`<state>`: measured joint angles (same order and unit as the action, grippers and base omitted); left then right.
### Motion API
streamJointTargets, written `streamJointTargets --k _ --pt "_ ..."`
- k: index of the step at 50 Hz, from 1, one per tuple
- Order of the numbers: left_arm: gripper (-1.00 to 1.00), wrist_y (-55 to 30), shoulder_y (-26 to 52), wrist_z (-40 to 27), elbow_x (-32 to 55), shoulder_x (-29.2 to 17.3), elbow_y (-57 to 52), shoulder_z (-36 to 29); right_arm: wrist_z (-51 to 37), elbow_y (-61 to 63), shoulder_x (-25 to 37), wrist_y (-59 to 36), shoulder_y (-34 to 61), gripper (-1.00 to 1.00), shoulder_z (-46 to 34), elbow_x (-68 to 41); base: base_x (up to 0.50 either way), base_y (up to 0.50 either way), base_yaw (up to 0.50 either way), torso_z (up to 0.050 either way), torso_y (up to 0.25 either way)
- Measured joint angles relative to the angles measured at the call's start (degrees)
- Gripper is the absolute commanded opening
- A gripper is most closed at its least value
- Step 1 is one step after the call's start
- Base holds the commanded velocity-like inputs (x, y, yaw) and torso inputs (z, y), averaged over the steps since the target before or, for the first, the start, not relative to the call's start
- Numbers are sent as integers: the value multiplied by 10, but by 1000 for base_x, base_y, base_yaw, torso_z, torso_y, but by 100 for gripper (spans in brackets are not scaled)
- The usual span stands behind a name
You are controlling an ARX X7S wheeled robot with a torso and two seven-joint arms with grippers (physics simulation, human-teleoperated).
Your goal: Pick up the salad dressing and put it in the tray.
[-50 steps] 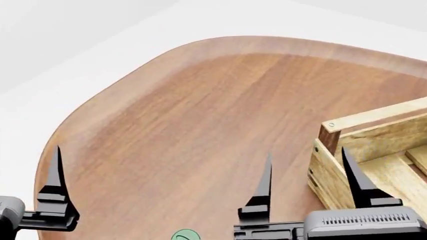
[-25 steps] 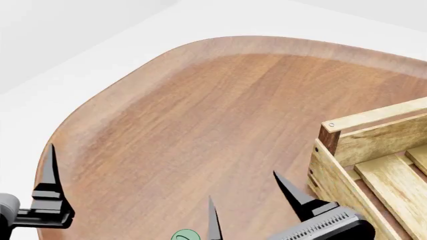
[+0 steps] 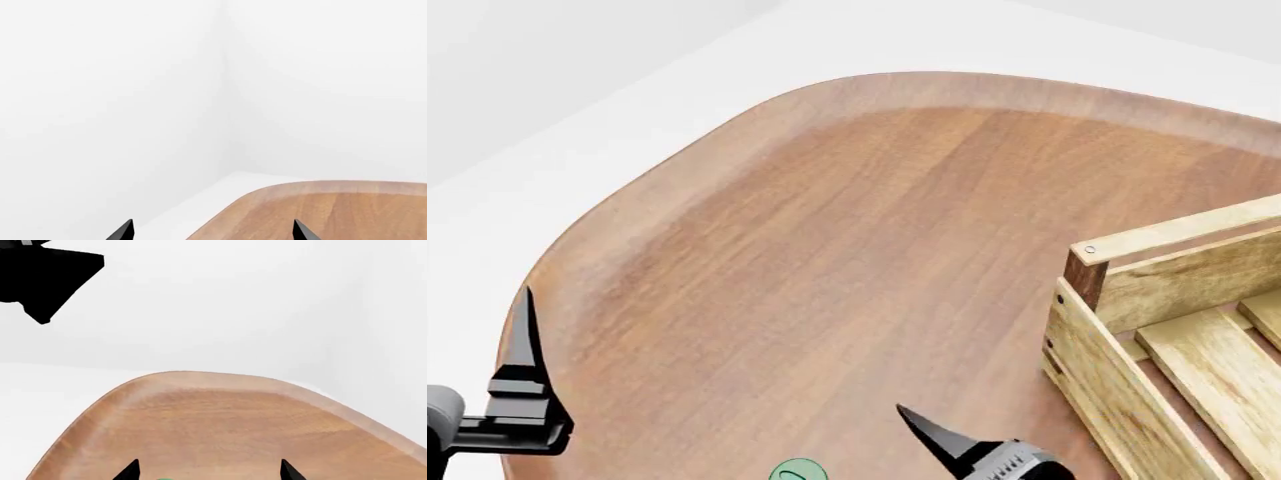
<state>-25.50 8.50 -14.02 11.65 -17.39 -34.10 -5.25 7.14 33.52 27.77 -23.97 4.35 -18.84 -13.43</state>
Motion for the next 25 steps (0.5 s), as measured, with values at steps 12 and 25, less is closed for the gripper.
streamJointTargets --k 12,25 --pt "100 2 -1 -3 1 -2 1 -2 21 -13 16 -10 -4 100 -36 15 0 0 0 0 0" --pt "100 4 -1 -5 4 -5 2 -2 24 -29 21 -19 -2 100 -62 36 0 0 0 0 0"
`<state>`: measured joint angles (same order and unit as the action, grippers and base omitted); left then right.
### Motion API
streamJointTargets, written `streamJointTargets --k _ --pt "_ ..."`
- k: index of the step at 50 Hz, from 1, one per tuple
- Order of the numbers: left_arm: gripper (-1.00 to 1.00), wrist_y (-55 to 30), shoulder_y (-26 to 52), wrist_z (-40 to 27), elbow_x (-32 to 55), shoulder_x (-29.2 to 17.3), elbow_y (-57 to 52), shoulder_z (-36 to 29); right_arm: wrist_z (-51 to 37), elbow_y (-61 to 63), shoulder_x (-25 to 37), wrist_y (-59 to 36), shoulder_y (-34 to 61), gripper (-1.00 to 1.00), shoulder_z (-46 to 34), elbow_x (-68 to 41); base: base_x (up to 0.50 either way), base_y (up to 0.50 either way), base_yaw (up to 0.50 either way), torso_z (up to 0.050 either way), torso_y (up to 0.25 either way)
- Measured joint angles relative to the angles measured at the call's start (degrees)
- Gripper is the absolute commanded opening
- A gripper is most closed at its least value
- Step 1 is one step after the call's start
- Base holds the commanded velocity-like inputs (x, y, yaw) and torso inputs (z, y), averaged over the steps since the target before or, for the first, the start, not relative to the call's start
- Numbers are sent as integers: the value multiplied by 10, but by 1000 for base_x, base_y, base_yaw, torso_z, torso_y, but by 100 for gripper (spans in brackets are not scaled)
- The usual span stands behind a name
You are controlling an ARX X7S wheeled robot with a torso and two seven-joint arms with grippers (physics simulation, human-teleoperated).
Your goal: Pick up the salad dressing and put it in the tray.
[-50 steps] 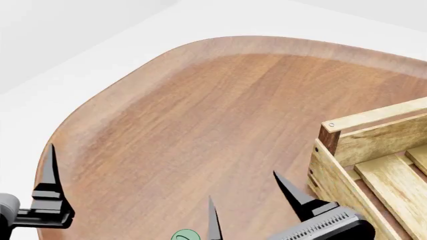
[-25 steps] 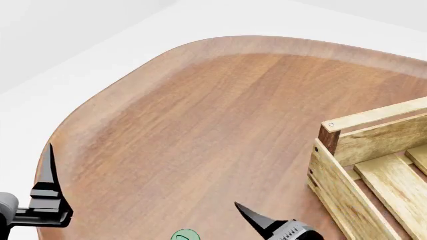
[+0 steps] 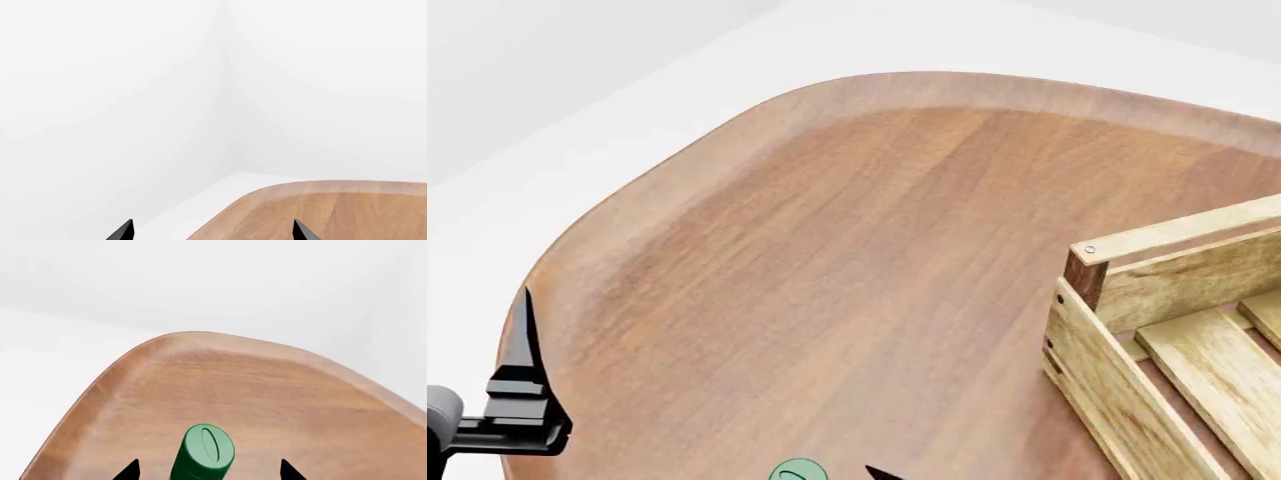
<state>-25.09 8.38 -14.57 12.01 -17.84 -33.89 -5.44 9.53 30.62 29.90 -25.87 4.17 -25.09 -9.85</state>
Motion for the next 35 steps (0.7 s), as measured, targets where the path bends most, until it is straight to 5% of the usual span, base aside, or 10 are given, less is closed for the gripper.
streamJointTargets --k 35 --pt "100 4 -2 -6 6 -6 -1 -4 8 -97 -42 16 39 100 -9 -15 0 0 0 0 0"
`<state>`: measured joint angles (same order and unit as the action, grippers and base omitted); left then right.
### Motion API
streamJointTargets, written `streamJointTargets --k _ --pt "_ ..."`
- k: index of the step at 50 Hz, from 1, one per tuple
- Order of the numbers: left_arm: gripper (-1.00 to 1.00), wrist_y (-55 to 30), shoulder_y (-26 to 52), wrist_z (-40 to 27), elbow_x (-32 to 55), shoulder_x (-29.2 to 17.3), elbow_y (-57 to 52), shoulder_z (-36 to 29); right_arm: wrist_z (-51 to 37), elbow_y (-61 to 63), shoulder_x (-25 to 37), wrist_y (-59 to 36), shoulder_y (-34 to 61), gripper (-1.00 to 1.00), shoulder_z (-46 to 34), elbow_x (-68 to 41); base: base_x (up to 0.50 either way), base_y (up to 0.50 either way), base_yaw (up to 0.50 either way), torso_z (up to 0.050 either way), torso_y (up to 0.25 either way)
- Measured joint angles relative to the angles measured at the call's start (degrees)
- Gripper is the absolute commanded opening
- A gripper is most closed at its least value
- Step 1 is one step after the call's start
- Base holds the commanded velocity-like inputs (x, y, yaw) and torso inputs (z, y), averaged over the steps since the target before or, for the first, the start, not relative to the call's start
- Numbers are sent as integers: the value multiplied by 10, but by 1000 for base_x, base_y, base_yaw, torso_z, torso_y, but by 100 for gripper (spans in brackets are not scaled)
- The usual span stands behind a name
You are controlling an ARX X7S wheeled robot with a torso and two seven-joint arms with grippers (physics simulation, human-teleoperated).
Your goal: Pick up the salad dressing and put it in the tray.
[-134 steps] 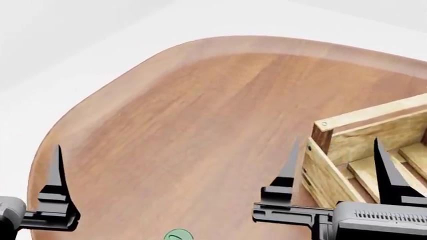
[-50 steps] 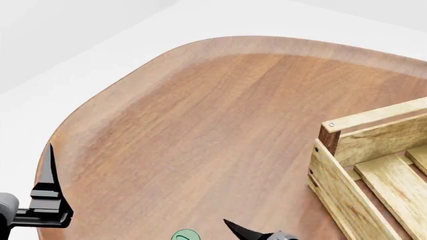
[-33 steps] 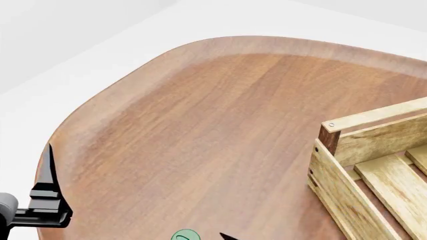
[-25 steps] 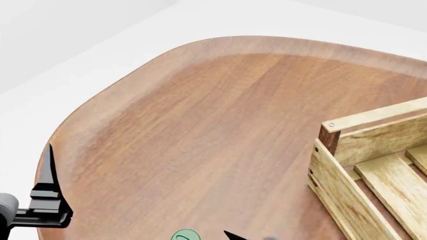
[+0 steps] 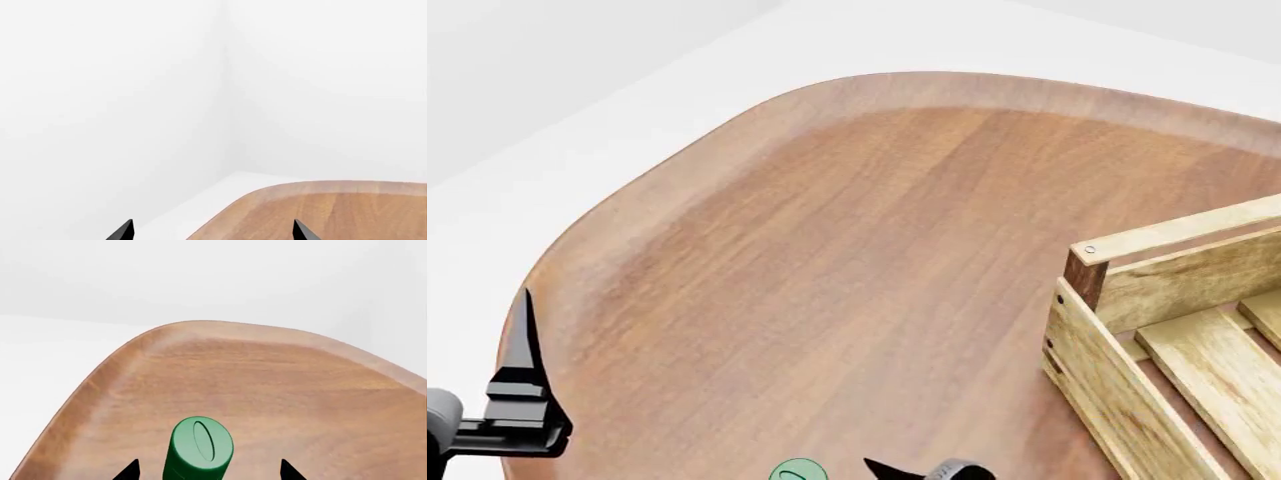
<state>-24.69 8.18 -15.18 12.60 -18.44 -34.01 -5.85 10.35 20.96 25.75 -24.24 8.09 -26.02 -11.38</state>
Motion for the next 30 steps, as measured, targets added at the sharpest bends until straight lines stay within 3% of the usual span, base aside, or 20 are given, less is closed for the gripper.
streamJointTargets --k 30 --pt "100 1 0 -5 3 -6 -2 -4 2 -115 -34 25 41 100 -32 25 0 0 0 0 0"
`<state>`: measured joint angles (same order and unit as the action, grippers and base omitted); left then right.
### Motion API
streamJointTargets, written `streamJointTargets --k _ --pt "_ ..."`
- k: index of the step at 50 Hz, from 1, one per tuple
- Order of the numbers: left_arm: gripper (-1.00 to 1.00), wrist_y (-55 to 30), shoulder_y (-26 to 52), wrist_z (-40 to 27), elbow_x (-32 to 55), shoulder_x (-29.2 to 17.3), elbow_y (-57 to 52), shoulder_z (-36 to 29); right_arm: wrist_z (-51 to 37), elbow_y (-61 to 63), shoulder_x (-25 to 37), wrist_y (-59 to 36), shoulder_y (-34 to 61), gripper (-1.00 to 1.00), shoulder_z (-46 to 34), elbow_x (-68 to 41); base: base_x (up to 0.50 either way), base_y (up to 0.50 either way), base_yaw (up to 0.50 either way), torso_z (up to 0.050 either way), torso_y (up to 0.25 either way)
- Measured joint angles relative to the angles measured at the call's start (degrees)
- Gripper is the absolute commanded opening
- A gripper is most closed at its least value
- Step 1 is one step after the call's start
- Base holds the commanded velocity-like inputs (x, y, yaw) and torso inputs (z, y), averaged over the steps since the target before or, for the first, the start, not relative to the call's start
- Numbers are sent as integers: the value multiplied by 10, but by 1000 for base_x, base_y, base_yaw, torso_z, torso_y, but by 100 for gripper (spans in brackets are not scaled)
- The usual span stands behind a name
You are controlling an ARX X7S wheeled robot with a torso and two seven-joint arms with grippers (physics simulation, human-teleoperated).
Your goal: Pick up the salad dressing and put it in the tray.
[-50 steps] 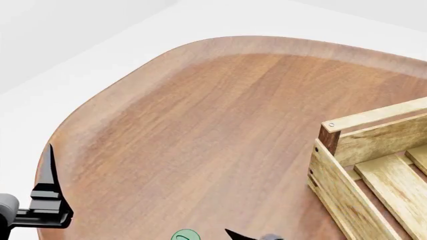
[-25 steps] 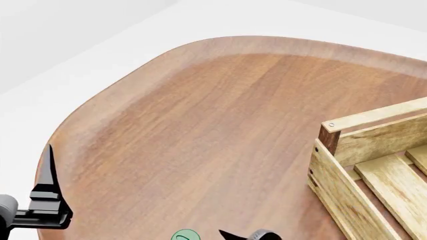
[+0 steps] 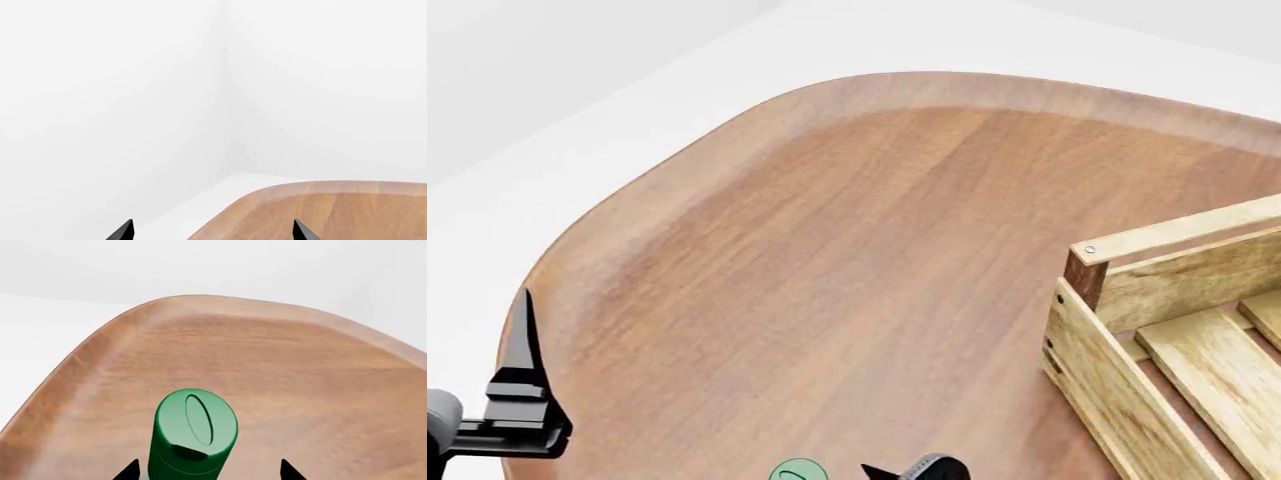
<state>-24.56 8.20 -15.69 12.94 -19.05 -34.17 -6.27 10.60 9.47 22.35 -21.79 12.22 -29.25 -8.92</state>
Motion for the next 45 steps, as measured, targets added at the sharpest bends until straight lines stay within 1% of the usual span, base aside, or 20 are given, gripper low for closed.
streamJointTargets --k 24,25,36,45 --pt "100 6 -2 -4 3 -4 2 -2 4 -63 -26 22 30 100 -22 11 0 0 0 0 0" --pt "100 6 -2 -4 3 -4 2 -2 4 -66 -27 24 30 -100 -23 11 0 0 0 0 0" --pt "100 6 -3 -6 5 -6 0 -2 -1 -76 -30 38 30 -100 -27 9 0 0 0 0 0" --pt "100 7 -3 -7 5 -7 0 -5 -12 -62 -25 34 21 -100 -22 6 0 0 0 0 1"
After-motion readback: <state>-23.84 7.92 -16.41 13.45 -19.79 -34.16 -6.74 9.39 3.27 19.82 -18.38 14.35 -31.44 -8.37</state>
